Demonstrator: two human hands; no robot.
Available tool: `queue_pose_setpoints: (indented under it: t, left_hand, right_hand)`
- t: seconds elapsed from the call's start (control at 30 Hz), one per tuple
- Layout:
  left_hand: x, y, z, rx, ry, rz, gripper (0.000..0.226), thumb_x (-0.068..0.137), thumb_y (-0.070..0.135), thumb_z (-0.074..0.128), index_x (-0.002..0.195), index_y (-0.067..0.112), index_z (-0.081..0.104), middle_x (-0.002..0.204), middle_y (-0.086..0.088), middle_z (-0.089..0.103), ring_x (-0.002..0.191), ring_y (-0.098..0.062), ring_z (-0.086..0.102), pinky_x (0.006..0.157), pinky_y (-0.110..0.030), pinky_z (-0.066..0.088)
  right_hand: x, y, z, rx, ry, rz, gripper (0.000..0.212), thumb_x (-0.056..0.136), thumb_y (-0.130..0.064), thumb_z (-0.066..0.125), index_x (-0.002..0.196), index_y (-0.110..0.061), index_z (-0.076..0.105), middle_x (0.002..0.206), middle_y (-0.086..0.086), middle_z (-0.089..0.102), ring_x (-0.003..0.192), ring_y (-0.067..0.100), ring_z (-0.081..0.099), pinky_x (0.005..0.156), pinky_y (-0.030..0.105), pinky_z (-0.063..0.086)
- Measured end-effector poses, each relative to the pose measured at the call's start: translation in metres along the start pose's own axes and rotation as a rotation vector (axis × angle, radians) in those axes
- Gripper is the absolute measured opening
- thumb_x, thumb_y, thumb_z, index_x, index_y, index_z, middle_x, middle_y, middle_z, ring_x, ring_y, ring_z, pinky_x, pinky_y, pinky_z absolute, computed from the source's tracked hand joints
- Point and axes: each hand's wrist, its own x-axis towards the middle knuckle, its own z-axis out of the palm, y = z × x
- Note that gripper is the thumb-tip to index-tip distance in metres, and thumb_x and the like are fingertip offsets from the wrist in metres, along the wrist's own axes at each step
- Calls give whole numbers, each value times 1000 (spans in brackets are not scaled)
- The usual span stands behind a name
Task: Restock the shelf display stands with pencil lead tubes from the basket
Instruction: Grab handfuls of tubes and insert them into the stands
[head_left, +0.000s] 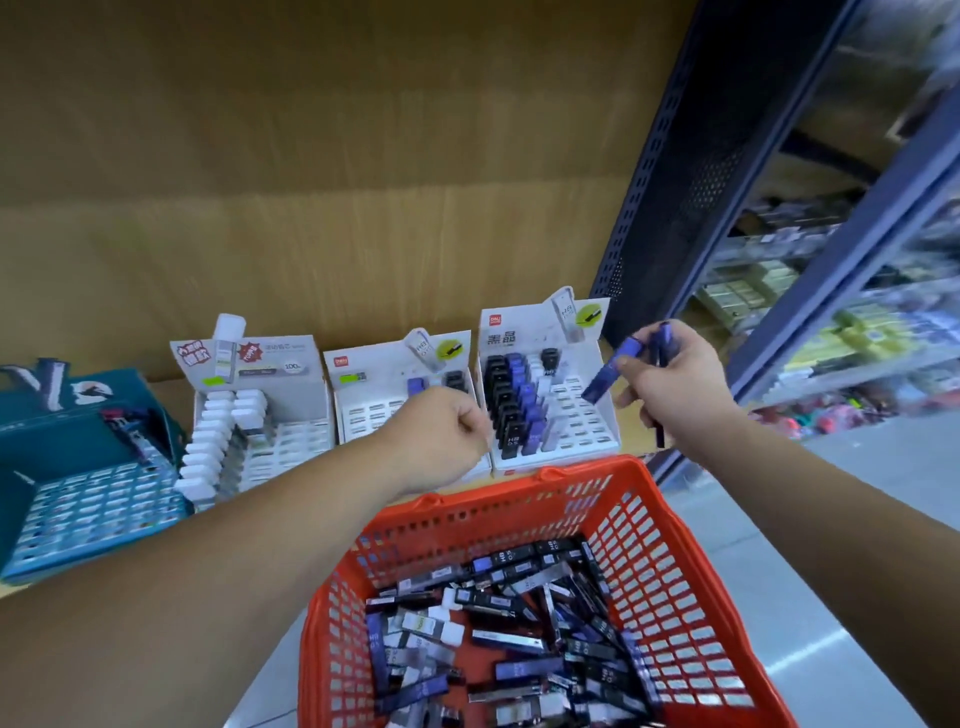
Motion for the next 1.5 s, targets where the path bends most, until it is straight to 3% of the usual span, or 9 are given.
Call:
queue_pose_setpoints:
  t: [0.2,0.3,0.43,0.53,0.67,0.77,1.03,1.2,1.5]
  left_hand:
    - [24,-7,21,58,26,-20,8,96,19,69,89,19,74,94,6,71,85,-13,66,69,-20,49]
    - [39,-12,35,75,-13,-28,7,98,21,68,92,20,73,97,6,71,75,-11,65,64,-22,51]
    - [59,-23,47,96,-17,-52,5,98,22,68,101,22,72,96,8,69,67,-3,63,53,-12,46]
    - [70,-28,49,69,15,-59,7,98,21,68,94,25,71,83,7,69,50,0,58,47,-14,43]
    - [78,-33,48,57,41,-83,11,97,24,70,89,30,72,82,8,72,71,-16,71,58,-22,54]
    - [80,-34,48,41,29,-98,12,97,24,69,88,29,73,71,9,71,60,-16,67,53,-24,51]
    - [83,-31,46,-14,40,-120,12,96,22,70,86,29,74,79,1,74,80,-36,73,72,-46,60]
    - [84,-32,44,-34,62,-105,13,96,22,70,86,29,74,86,6,75,81,-18,73,79,-37,62]
    - [83,-23,40,-55,77,-76,13,98,18,66,93,27,74,77,11,71,72,-12,70,58,-19,53]
  right_hand:
    - [42,30,10,-156,-33,-131,8,96,-13,65,95,-19,59,81,4,68,66,34,70,52,32,54]
    - [71,41,13,-258,-93,-187,4,86,-30,61,90,-31,60,80,-3,68,71,32,69,70,50,61]
    - [98,56,28,-392,-96,-194,17,84,-36,58,97,-25,62,85,0,68,82,32,64,75,47,58]
    - [108,69,38,-465,-103,-217,10,91,-29,62,98,-21,62,84,0,65,84,32,61,74,45,56]
    - [122,81,39,-494,-84,-207,9,92,-25,64,101,-24,62,84,-1,66,84,32,62,75,45,57]
    - [126,84,34,-517,-109,-226,12,91,-22,66,102,-28,63,87,-1,68,86,31,63,78,47,58]
    - [123,89,36,-706,-81,-454,10,93,-19,68,101,-25,66,98,-2,63,89,30,62,70,43,55]
    - [120,91,39,-640,-60,-392,16,94,-20,68,106,-27,59,103,-3,64,95,29,61,74,44,54]
    - [121,87,34,-716,-139,-347,11,96,-27,67,107,-29,64,98,-2,59,94,28,60,71,39,52]
